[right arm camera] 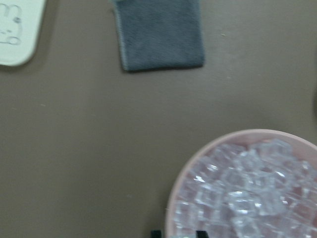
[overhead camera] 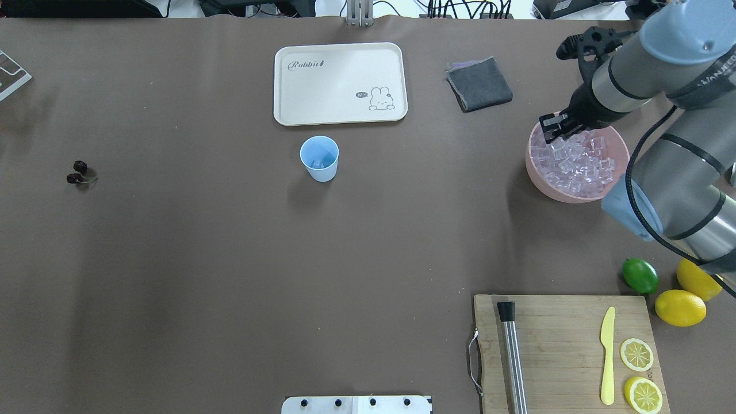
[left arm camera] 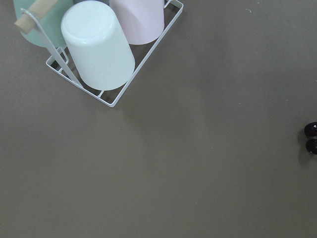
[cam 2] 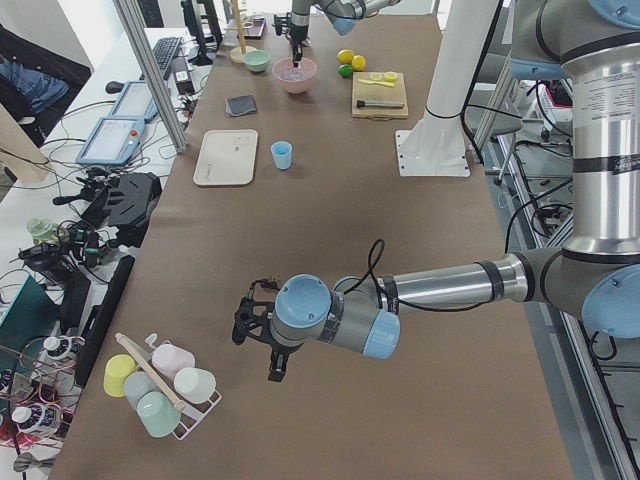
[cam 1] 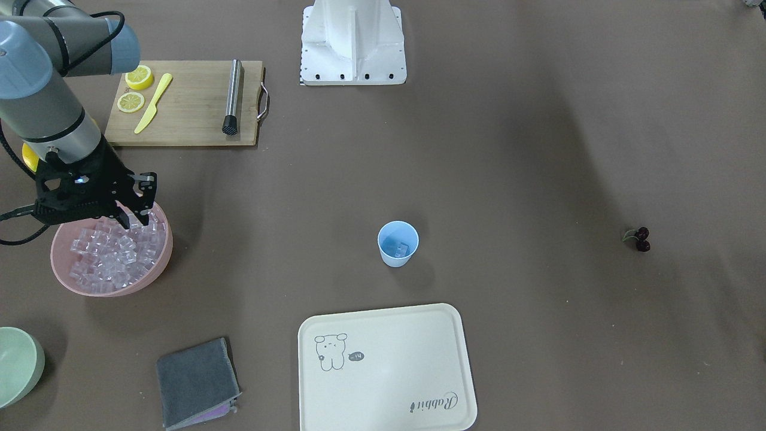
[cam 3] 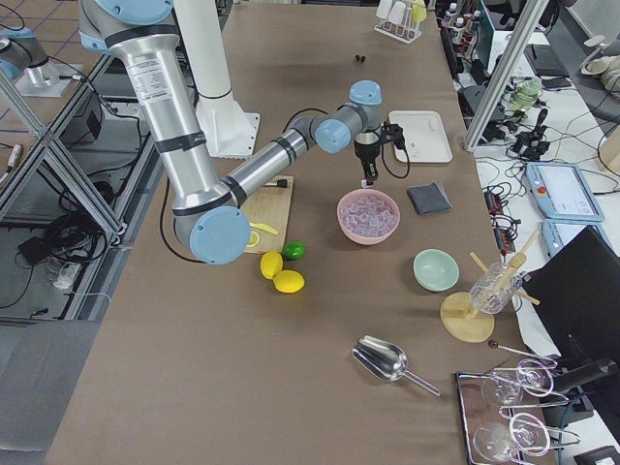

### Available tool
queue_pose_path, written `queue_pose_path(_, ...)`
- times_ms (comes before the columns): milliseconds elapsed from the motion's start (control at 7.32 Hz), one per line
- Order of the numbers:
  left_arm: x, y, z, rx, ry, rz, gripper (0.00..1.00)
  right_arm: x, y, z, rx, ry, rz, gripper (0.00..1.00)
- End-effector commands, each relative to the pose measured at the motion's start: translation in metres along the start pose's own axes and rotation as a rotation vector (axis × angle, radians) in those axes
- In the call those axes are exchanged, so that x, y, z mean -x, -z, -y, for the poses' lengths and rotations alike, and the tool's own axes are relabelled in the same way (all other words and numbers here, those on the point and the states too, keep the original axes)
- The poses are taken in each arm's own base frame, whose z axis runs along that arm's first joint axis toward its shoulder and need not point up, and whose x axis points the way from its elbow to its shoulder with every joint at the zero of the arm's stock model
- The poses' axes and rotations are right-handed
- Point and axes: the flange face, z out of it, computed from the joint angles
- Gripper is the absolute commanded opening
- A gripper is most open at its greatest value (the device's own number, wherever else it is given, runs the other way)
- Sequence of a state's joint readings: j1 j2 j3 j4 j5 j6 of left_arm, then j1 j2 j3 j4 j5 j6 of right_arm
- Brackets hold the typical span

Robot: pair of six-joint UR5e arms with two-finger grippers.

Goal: Put ice and cherries in cup
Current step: 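Carry the ice cube to the light-blue cup and release it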

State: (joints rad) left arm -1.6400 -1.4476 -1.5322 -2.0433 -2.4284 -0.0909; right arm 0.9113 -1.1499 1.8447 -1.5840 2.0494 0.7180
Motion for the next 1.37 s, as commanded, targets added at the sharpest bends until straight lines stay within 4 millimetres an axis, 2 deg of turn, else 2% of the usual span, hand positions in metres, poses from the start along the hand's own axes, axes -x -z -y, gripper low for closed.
queue_pose_path(0, -0.002, 0.001, 0.005, -0.004, -0.004, 0.0, 0.98, 0.179, 0.025, 0.042, -0.005, -0.153, 0.051, 0.25)
queue_pose_path(137, -0.002, 0.001, 0.006, -0.004, -0.004, 0.0, 0.98, 0.255, 0.014, 0.045, -0.014, -0.216, 0.045, 0.25)
queue_pose_path(273, -0.002, 0.001, 0.006, -0.004, -0.004, 0.0, 0.98, 0.309, 0.009, 0.05, -0.019, -0.25, 0.045, 0.25)
queue_pose_path(410, -0.001, 0.0, 0.005, -0.002, -0.002, 0.0, 0.98, 0.347, -0.017, 0.046, -0.067, -0.26, 0.092, 0.25)
queue_pose_path(547, -0.001, 0.001, 0.004, -0.003, -0.001, -0.001, 0.98, 0.371, -0.056, 0.036, -0.158, -0.273, 0.175, 0.25)
queue_pose_path(683, 0.003, -0.002, 0.001, 0.005, 0.003, -0.001, 0.98, 0.369, -0.066, 0.037, -0.166, -0.274, 0.174, 0.25)
queue_pose_path(1230, 0.005, -0.003, -0.005, 0.009, 0.009, 0.0, 0.98, 0.367, -0.079, 0.032, -0.211, -0.268, 0.14, 0.25)
